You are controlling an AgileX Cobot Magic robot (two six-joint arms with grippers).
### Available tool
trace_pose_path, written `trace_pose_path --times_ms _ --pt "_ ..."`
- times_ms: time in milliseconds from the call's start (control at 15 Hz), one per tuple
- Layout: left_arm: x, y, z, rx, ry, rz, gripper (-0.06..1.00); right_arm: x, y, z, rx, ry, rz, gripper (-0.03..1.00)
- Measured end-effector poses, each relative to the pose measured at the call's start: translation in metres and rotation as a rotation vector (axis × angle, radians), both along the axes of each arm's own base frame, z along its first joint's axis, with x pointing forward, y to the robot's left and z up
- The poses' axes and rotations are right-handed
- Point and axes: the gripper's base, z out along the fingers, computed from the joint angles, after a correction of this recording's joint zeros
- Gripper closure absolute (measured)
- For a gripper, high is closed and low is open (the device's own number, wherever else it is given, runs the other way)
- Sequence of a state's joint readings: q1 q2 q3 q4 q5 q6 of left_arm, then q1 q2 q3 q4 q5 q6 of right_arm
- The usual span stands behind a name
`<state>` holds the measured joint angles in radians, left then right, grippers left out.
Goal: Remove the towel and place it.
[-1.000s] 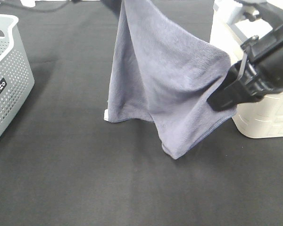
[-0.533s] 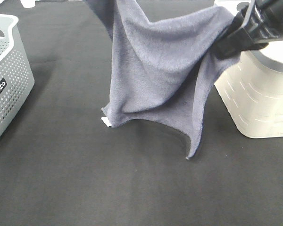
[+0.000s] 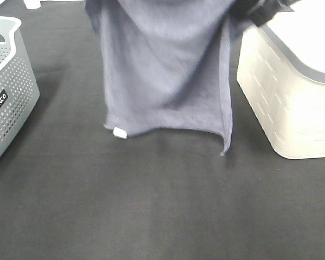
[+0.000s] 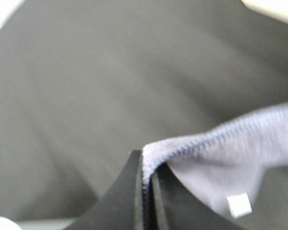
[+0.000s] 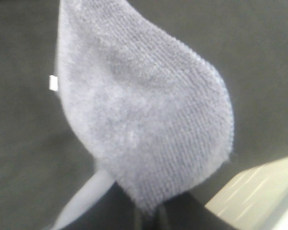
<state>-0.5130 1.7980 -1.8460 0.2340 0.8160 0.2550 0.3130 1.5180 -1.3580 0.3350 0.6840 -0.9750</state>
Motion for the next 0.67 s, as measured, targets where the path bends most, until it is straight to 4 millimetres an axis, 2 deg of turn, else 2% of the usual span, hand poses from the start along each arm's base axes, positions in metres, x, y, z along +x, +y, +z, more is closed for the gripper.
trace_pose_path --times_ms 133,267,467,667 --pt "0.008 0.002 0.01 -0.019 -0.136 0.045 0.94 0.026 0.005 -0.001 -0.018 -0.128 0.011 0.96" --pt "0.015 0.005 0.012 0.001 -0.212 0.084 0.94 0.052 0.01 -0.003 -0.028 -0.254 0.0 0.96" --pt "0.039 0.005 -0.012 0.079 -0.254 0.11 0.94 0.09 0.02 -0.024 -0.04 -0.326 -0.017 0.96" --pt "0.079 0.032 -0.038 0.0 -0.314 0.162 0.94 0.132 0.03 -0.04 -0.038 -0.415 -0.048 0.96"
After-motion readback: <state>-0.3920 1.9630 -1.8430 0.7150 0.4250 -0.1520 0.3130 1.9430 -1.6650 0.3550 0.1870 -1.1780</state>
